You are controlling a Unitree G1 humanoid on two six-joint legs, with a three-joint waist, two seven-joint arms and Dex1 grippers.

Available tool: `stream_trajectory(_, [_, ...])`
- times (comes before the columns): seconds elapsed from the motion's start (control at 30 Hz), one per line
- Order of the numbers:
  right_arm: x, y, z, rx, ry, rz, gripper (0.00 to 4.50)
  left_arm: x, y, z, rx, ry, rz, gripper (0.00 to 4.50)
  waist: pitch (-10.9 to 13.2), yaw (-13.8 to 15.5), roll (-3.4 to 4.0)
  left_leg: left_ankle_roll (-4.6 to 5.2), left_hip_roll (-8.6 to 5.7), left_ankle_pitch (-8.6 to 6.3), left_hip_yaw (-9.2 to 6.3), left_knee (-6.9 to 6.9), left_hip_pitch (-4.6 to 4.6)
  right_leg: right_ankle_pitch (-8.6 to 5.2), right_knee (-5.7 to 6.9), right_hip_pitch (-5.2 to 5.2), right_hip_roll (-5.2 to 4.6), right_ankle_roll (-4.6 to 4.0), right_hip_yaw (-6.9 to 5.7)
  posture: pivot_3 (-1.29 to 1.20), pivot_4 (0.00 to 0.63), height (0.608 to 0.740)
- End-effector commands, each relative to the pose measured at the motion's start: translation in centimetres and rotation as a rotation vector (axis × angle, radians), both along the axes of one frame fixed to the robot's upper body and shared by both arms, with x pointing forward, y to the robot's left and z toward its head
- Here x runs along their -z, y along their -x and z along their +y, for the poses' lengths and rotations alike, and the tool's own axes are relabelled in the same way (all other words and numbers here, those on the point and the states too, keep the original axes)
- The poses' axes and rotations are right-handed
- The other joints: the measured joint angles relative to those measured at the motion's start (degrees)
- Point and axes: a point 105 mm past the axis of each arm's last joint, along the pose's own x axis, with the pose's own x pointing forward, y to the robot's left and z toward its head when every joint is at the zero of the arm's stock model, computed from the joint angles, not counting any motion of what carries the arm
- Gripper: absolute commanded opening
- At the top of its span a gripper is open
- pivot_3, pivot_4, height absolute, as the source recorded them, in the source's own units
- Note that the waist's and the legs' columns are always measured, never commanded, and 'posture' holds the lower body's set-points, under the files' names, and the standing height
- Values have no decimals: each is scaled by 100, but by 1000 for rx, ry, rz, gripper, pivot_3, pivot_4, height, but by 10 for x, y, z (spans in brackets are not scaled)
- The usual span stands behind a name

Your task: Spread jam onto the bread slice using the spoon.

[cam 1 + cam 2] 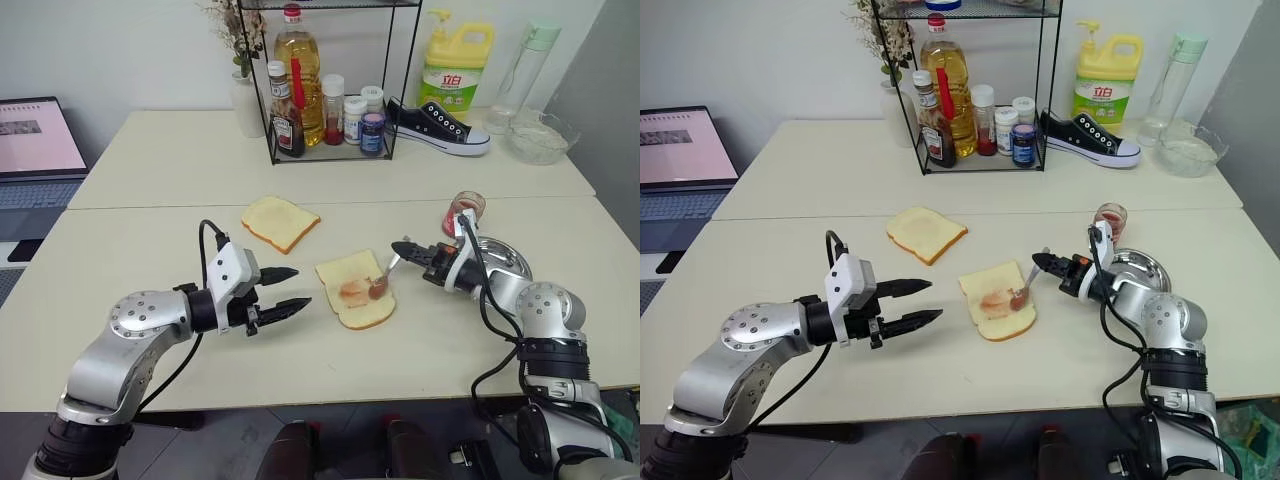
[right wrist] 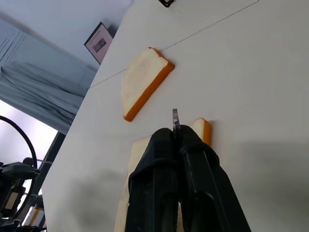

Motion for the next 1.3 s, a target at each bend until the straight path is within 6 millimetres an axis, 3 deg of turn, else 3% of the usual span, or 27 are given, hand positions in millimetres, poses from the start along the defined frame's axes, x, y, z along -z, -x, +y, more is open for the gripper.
stream_trajectory(0.03, [-32,-12,3,34,-90,-72,21,-7,0,-3,23,-2,-38,2726,0,-5,0,0,0,0,0,0,0,0,0,0,0,0,0,0,150,740])
stream_trajectory(0.23, [-29,-25,8,83,-139,-38,21,-7,-1,-4,28,-4,-39,2726,0,-4,0,0,1,0,0,-1,-1,0,-1,-2,2,0,0,0,150,740])
stream_trajectory(0.37, [-7,-29,8,107,-103,10,21,-8,0,-4,29,-7,-41,2726,0,-4,0,0,0,0,1,0,-1,0,0,-2,0,0,0,0,150,740])
stream_trajectory(0.53, [5,-23,2,105,-77,34,21,-7,1,-3,25,-7,-40,2726,0,-9,0,0,0,0,2,-1,0,0,0,-3,1,0,0,0,150,740])
stream_trajectory(1.0, [-4,13,1,17,-112,50,21,-6,0,-5,26,0,-37,2726,0,-10,0,0,2,0,0,-1,0,0,0,-2,1,0,1,0,150,740])
stream_trajectory(1.3, [-33,9,27,-67,-235,10,21,-7,-1,-6,24,2,-40,2726,0,-14,1,0,2,0,0,-1,-1,0,1,-3,2,0,0,0,150,740])
